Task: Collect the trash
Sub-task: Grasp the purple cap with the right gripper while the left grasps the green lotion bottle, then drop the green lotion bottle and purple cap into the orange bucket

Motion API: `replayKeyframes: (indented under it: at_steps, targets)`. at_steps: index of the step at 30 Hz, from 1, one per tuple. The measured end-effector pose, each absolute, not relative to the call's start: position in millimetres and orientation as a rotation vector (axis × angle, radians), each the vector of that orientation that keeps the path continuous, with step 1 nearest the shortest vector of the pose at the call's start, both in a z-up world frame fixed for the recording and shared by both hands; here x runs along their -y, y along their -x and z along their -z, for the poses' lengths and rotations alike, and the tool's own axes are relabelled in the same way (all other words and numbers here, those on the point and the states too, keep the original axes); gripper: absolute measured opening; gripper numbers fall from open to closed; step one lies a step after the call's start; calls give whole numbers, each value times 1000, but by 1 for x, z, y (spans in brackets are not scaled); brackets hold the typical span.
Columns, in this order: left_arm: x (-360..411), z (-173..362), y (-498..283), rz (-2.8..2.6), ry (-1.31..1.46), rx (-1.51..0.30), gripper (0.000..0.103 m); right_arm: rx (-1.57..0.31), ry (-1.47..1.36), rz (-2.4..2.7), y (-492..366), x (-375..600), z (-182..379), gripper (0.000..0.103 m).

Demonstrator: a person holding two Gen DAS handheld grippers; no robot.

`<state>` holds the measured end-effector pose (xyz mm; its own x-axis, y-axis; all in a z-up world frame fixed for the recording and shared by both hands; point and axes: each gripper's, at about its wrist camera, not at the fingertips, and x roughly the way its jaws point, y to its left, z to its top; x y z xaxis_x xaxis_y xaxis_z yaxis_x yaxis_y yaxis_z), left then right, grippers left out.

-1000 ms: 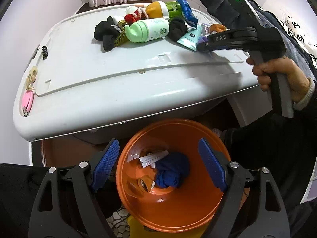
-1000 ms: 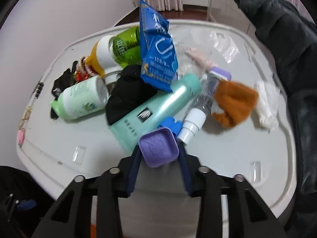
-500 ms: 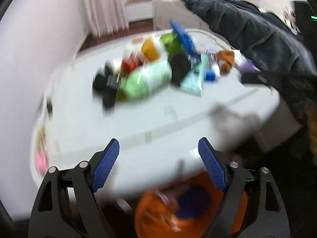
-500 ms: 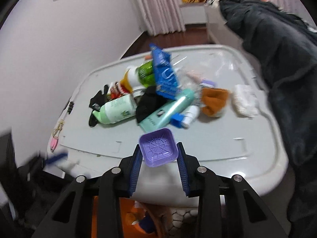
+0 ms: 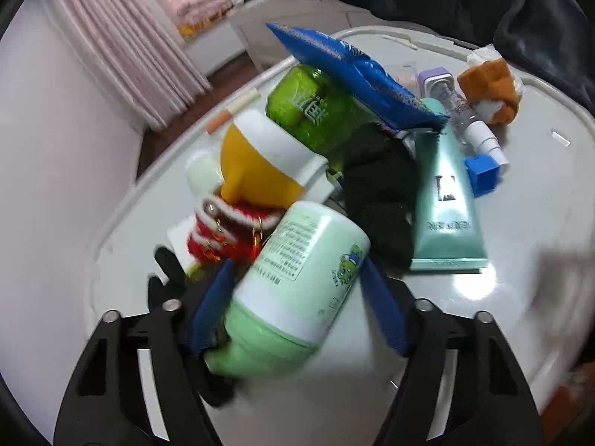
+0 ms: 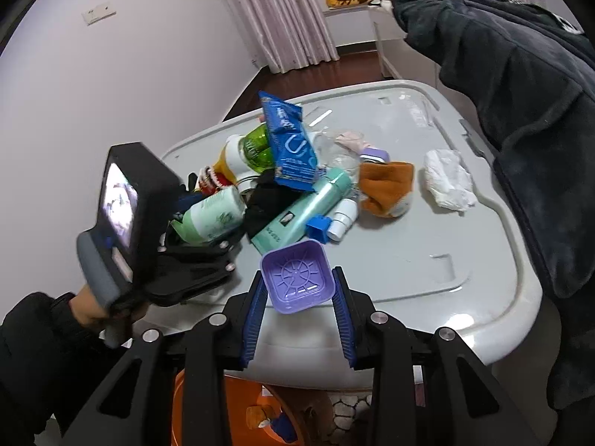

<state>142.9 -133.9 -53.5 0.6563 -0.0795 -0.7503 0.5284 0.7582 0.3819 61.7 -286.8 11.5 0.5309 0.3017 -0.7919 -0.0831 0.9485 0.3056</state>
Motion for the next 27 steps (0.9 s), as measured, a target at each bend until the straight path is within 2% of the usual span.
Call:
replayKeyframes:
  at_steps: [1, 2, 4, 13, 20, 27]
  targets:
    - [132, 52, -141, 351, -614, -766, 49, -991, -233, -235, -62, 284, -11, 35]
    - [129, 49, -138, 351, -589, -762, 48, -995, -229, -237, -62, 282, -10, 35]
    - [119, 38, -127, 435, -454, -806, 48, -997, -228, -238, -61, 281, -9, 35]
    - [88, -8, -48, 427, -225, -780, 47, -982, -237, -248, -56, 283, -11, 35]
    - [60, -36, 20, 418, -195, -781, 47, -962, -207, -326, -24, 265, -28, 35]
    - [38, -27, 72, 445, -171, -854, 47, -1056, -154, -426, 33, 237, -30, 35]
